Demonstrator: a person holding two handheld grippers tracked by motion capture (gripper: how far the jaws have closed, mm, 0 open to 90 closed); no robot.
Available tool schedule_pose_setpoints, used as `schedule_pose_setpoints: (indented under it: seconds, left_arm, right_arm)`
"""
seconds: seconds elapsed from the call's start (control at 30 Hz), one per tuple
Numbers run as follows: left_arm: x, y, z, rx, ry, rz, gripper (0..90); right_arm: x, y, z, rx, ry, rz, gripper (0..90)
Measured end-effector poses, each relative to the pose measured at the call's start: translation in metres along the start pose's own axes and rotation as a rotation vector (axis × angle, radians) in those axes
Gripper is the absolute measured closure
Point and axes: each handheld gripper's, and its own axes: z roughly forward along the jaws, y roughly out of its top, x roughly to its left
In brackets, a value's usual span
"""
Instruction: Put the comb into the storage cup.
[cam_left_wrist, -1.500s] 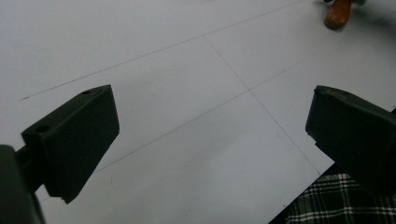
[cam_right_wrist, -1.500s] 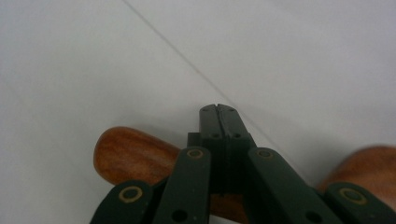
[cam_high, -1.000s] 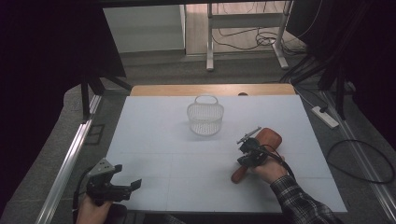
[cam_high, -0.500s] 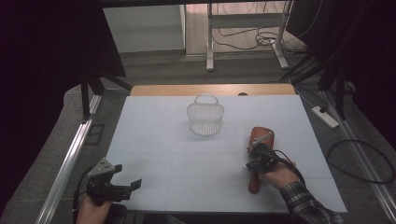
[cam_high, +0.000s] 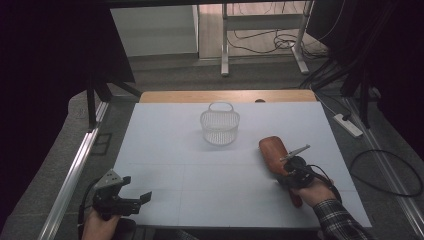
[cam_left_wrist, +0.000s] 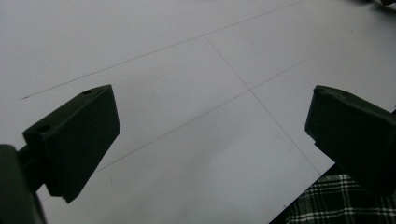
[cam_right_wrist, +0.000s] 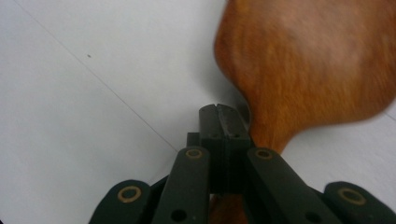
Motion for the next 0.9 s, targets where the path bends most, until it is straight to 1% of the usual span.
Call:
schedule_pose_setpoints:
  seconds: [0.27, 0.4, 0.5, 0.57, 0.6, 0.67, 0.73, 0.77, 0.8, 0.9]
  left_arm:
    - [0.000, 0.000, 0.000, 0.001, 0.002, -0.001, 3.5]
    - [0.000, 0.000, 0.000, 0.004, 0.005, -0.001, 3.6]
    - [0.000, 0.001, 0.001, 0.005, 0.005, 0.000, 3.7]
    - [0.000, 0.001, 0.001, 0.006, 0.004, 0.001, 3.7]
    - [0.000, 0.001, 0.001, 0.006, 0.005, 0.001, 3.7]
    - [0.000, 0.001, 0.001, 0.006, 0.005, 0.001, 3.7]
    - [0.000, 0.001, 0.001, 0.006, 0.005, -0.001, 3.7]
    - [0.000, 0.001, 0.001, 0.006, 0.006, 0.000, 3.7]
    - [0.000, 0.001, 0.001, 0.006, 0.006, 0.000, 3.7]
    - [0.000, 0.000, 0.001, 0.006, 0.005, 0.000, 3.7]
  right_arm:
    - [-0.011, -0.012, -0.006, -0.003, -0.021, 0.024, 90.0]
    - [-0.020, -0.022, -0.012, -0.010, -0.034, 0.052, 90.0]
    - [-0.024, -0.026, -0.014, -0.017, -0.037, 0.067, 90.0]
    - [-0.024, -0.027, -0.015, -0.020, -0.039, 0.075, 89.9]
    - [-0.024, -0.027, -0.016, -0.020, -0.042, 0.072, 89.9]
    - [-0.022, -0.026, -0.018, -0.030, -0.034, 0.071, 89.9]
    - [-0.018, -0.024, -0.023, -0.063, -0.022, 0.068, 89.2]
    - [-0.016, -0.022, -0.025, -0.079, -0.022, 0.064, 86.3]
    - [-0.014, -0.021, -0.027, -0.086, -0.029, 0.057, 86.3]
    - [-0.012, -0.020, -0.029, -0.094, -0.043, 0.044, 78.8]
